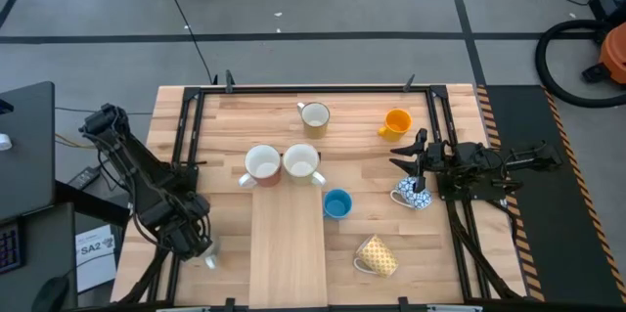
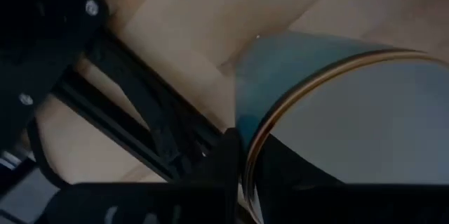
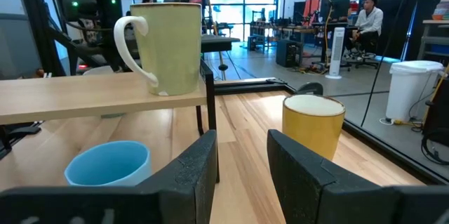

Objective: Place coffee mugs
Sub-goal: Put the left blue mug on the shelf aligned with the red mug

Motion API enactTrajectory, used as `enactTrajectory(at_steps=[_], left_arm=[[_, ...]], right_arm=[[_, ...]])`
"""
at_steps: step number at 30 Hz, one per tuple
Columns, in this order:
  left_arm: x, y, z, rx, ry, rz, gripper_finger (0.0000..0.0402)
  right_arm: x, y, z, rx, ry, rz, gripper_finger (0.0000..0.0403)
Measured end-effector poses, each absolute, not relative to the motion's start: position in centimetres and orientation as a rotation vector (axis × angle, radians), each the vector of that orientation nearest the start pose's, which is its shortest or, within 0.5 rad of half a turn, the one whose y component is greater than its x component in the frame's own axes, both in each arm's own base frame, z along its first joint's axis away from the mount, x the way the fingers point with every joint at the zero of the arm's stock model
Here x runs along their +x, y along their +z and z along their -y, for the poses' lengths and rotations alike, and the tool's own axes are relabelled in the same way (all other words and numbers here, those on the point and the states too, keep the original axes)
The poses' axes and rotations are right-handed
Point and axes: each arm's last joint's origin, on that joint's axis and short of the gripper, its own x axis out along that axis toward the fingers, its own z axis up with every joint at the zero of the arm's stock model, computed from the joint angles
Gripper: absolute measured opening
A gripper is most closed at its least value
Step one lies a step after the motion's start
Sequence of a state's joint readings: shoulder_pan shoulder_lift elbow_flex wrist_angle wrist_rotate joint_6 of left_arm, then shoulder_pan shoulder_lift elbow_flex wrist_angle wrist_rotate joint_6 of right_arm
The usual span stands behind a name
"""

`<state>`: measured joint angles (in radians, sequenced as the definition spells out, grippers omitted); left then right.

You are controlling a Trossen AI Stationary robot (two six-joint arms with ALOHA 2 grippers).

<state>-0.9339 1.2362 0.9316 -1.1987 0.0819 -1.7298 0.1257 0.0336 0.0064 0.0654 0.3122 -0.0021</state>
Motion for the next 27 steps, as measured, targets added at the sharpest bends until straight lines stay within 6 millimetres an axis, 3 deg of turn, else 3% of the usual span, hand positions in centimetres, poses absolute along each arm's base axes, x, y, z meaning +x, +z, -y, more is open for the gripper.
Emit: enactTrajectory(at_steps=[6, 14, 21, 27], left_arm=[[11.9, 26.2, 16.2, -0.623, 0.341, -1.536, 0.0034], [13.4, 31.3, 16.6, -0.599, 0.062, -1.438, 0.0033], [15.6, 35.7, 15.1, -0.58, -0.076, -1.263, 0.0034], [17.2, 38.3, 13.3, -0.502, -0.168, -1.137, 0.0035]], right_arm=[[9.8, 16.9, -0.3, 0.007, -0.187, 0.037, 0.0133], [9.8, 16.9, -0.3, 0.007, -0.187, 0.038, 0.0133], [9.8, 16.9, -0.3, 0.006, -0.187, 0.037, 0.0133], [9.8, 16.9, -0.3, 0.006, -0.187, 0.037, 0.0133]])
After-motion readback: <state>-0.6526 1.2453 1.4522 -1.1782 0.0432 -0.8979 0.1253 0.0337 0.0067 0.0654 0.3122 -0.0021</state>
